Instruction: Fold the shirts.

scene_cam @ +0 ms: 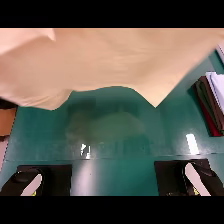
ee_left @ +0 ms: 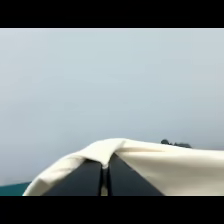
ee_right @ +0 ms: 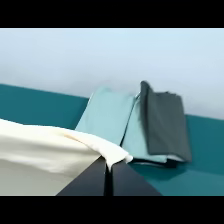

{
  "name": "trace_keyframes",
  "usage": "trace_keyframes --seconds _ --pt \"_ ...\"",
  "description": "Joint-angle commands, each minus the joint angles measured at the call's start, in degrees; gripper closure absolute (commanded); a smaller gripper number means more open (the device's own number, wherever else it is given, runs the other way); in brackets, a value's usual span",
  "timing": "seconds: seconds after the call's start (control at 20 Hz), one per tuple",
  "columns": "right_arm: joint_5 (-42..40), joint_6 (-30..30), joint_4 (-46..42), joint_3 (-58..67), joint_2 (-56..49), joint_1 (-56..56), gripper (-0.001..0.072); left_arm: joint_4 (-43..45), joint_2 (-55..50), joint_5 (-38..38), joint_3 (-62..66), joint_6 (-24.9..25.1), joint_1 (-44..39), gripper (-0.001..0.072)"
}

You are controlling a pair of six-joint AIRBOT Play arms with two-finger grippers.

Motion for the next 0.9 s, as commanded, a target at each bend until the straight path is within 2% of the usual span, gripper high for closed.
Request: trace_keyframes --seconds 0.0,0.2,0.4,0.6,0.75,0.85 --pt "5.5 2.5 -0.3 8.8 -1.7 -2.9 0.0699 0.2 0.2 -1.5 4.6 -2.0 0.0 0.0682" --pt "10.3 5.1 -0.3 10.5 -7.8 -1.9 0.0699 0.8 -3.7 -8.5 -2.9 -1.9 0.0 0.0681" --pt "11.4 5.2 -1.5 -1.4 -15.1 5.4 0.0699 0.8 -14.4 -13.1 -13.6 -1.9 0.0 0.0680" --pt "9.0 5.4 -10.6 -13.8 -26.0 13.1 0.0699 0.6 -28.3 -12.5 -24.2 -1.8 0.0 0.0680" --pt "5.0 5.4 -10.9 -16.5 -36.3 15.6 0.0699 0.5 -39.9 -9.9 -27.1 1.4 0.0 0.0680" --pt "3.7 6.9 -10.7 -13.8 -42.9 16.2 0.0699 0.6 -45.5 -6.0 -27.0 3.7 0.0 0.0680"
